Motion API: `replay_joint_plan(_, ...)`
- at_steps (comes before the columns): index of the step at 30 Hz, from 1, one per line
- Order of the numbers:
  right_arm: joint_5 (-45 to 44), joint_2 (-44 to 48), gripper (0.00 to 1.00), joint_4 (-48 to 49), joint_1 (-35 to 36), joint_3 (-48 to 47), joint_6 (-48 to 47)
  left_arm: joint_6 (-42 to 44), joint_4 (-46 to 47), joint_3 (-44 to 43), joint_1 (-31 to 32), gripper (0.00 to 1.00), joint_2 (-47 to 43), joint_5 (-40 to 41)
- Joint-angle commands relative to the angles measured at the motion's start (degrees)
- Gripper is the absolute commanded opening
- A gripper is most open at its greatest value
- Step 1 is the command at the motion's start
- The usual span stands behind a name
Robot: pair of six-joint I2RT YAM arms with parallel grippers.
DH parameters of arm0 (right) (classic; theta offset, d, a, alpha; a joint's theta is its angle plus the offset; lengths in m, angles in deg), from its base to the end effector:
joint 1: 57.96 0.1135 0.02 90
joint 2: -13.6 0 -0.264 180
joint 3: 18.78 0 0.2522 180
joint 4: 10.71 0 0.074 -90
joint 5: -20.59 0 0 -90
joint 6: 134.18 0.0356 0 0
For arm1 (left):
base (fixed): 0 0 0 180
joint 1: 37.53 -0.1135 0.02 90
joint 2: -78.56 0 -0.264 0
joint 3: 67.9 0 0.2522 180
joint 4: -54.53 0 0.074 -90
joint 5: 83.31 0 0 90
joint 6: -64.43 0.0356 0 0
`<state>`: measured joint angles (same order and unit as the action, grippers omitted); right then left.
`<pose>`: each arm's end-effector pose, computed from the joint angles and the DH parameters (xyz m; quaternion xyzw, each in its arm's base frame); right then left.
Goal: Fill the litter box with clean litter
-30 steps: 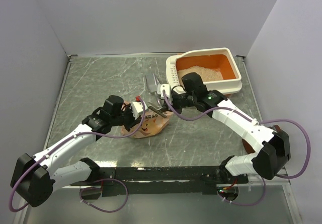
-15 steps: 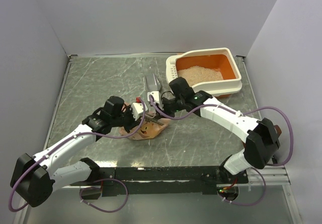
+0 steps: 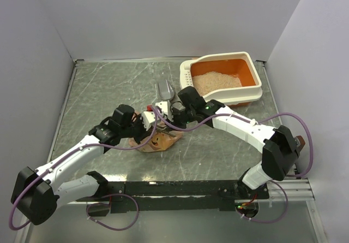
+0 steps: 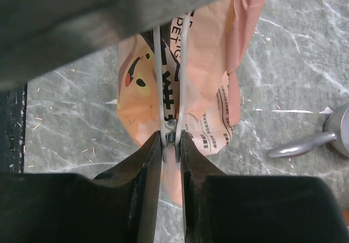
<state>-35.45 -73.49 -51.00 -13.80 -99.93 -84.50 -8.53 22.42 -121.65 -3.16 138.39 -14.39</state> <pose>0.2222 0.2435 0.2763 -0.6772 0.5839 0.2828 0.3472 0.1763 -0.1361 0.2487 0.4556 0.7622 -0.2274 0.3998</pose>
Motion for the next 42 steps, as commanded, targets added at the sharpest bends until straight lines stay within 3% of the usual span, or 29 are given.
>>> replay_joint_plan(1,-1.6,-0.2,0.24,-3.4,0.6,0.9,1.2,-0.9,3.0,-1.4,-0.1,0.01,-2.4,-0.4)
replay_joint_plan(6,-3.2,-1.3,0.18,-5.4,0.6,0.6,0.9,-0.9,3.1,-1.2,-0.1,0.01,-2.8,0.2)
replay_joint_plan(11,-6.0,-2.7,0.00,-8.5,0.6,-0.2,0.0,-0.9,3.3,-1.1,-0.1,0.01,-3.1,0.9)
replay_joint_plan(20,-7.8,-3.7,0.00,-12.1,0.5,-2.0,-0.1,-1.0,3.4,-1.1,-0.1,0.01,-3.4,1.3)
replay_joint_plan(21,-7.6,-3.7,0.11,-12.0,0.5,-2.0,-0.1,-0.9,3.3,-1.1,-0.1,0.01,-3.5,1.3)
replay_joint_plan(24,-6.7,-3.8,0.29,-10.7,0.5,-1.7,0.9,-1.0,3.5,-0.9,-0.1,0.02,-3.7,1.6)
replay_joint_plan(25,-6.5,-3.7,0.49,-10.4,0.6,-1.6,1.2,-1.0,3.6,-0.9,-0.1,0.02,-3.8,1.7)
replay_joint_plan(26,-6.0,-3.5,0.88,-10.0,0.5,-1.6,1.3,-1.0,3.7,-0.6,-0.1,0.04,-3.9,1.7)
replay_joint_plan(27,-6.1,-3.6,0.99,-9.9,0.5,-1.6,1.4,-1.0,3.8,-0.6,-0.1,0.04,-3.9,1.7)
replay_joint_plan(38,-12.7,5.0,1.00,-4.3,-0.1,-0.5,7.8,-1.2,4.2,-0.5,-0.1,0.07,-3.8,2.2)
replay_joint_plan(41,-17.9,8.9,1.00,-0.6,-1.4,0.1,15.1,-1.3,4.4,-0.9,-0.1,0.15,-4.6,2.4)
replay_joint_plan(42,-19.2,10.7,1.00,0.1,-2.2,0.1,18.7,-1.4,4.3,-1.0,-0.1,0.22,-4.9,2.4)
